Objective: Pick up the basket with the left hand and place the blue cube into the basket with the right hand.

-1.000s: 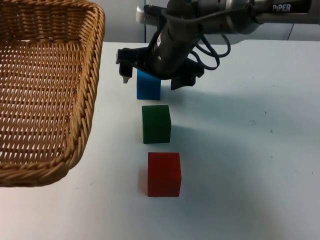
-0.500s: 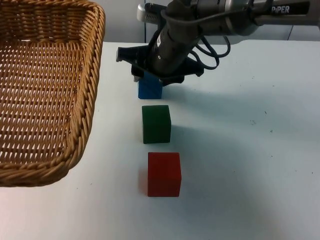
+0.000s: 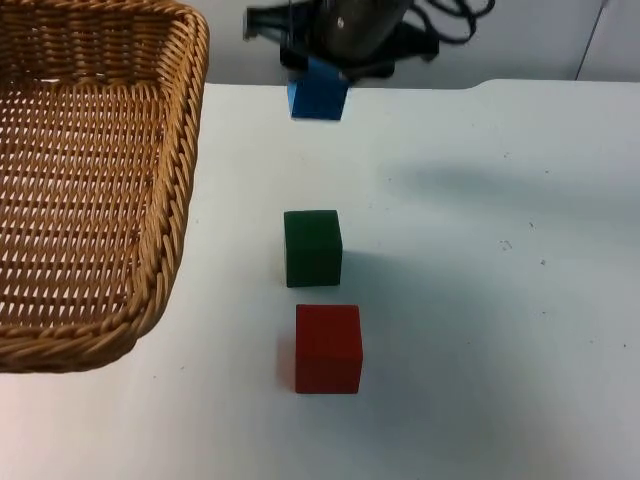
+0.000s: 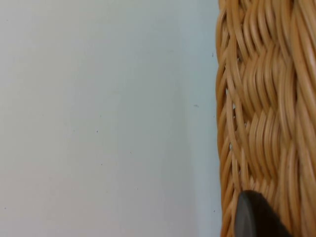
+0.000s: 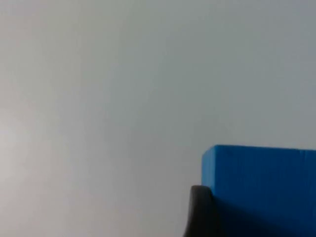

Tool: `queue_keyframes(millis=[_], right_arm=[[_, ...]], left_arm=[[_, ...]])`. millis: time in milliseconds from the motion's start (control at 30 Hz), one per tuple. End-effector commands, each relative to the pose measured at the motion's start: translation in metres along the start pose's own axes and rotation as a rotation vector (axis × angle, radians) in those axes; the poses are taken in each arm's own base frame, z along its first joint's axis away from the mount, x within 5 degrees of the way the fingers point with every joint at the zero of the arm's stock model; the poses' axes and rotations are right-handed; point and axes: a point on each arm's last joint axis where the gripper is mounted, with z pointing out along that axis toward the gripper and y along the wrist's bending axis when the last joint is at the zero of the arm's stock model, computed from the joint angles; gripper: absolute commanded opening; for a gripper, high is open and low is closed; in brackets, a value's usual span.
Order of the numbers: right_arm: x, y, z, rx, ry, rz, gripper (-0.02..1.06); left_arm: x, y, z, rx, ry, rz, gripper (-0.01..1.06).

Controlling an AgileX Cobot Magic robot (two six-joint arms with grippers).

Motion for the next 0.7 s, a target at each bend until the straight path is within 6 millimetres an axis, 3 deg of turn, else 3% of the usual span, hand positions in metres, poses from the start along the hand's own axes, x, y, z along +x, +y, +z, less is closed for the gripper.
queue_keyframes(millis=[0,33,67,200,233,300,367,400,533,567,667], right_arm=[[-0.030,0.002,-0.046,-0.018,-0.109,-0.032,0.00],[-0.043,0.004,-0.067,-0.038,-0.157,-0.041,0.00],[-0.043,0.004,-0.067,-0.038,-0.157,-0.041,0.00],[-0.071,0.018,-0.151,-0.110,-0.320,-0.136,0.00],[-0.071,0.018,-0.151,-0.110,-0.320,-0.136,0.00],[-0.075,0.032,-0.193,-0.145,-0.377,-0.212,0.00],[-0.071,0.045,-0.218,-0.170,-0.397,-0.276,0.00],[-0.071,0.045,-0.218,-0.170,-0.397,-0.276,0.00],[-0.049,0.077,-0.233,-0.209,-0.339,-0.381,0.00],[-0.049,0.077,-0.233,-0.209,-0.339,-0.381,0.00],[-0.027,0.102,-0.228,-0.238,-0.277,-0.454,0.00]], left_arm=[[-0.001,-0.003,-0.002,0.019,-0.026,-0.024,0.00],[-0.001,-0.003,-0.002,0.019,-0.026,-0.024,0.00],[-0.001,-0.003,-0.002,0.019,-0.026,-0.024,0.00],[-0.001,-0.003,-0.002,0.020,-0.027,-0.025,0.00],[-0.001,-0.003,-0.002,0.020,-0.027,-0.025,0.00],[-0.001,-0.003,-0.002,0.023,-0.029,-0.027,0.00],[-0.002,-0.003,-0.002,0.024,-0.030,-0.029,0.00],[-0.002,-0.003,-0.002,0.024,-0.030,-0.029,0.00],[-0.002,-0.003,-0.002,0.023,-0.031,-0.029,0.00],[-0.002,-0.003,-0.002,0.023,-0.031,-0.029,0.00],[-0.002,-0.003,-0.002,0.024,-0.031,-0.032,0.00]])
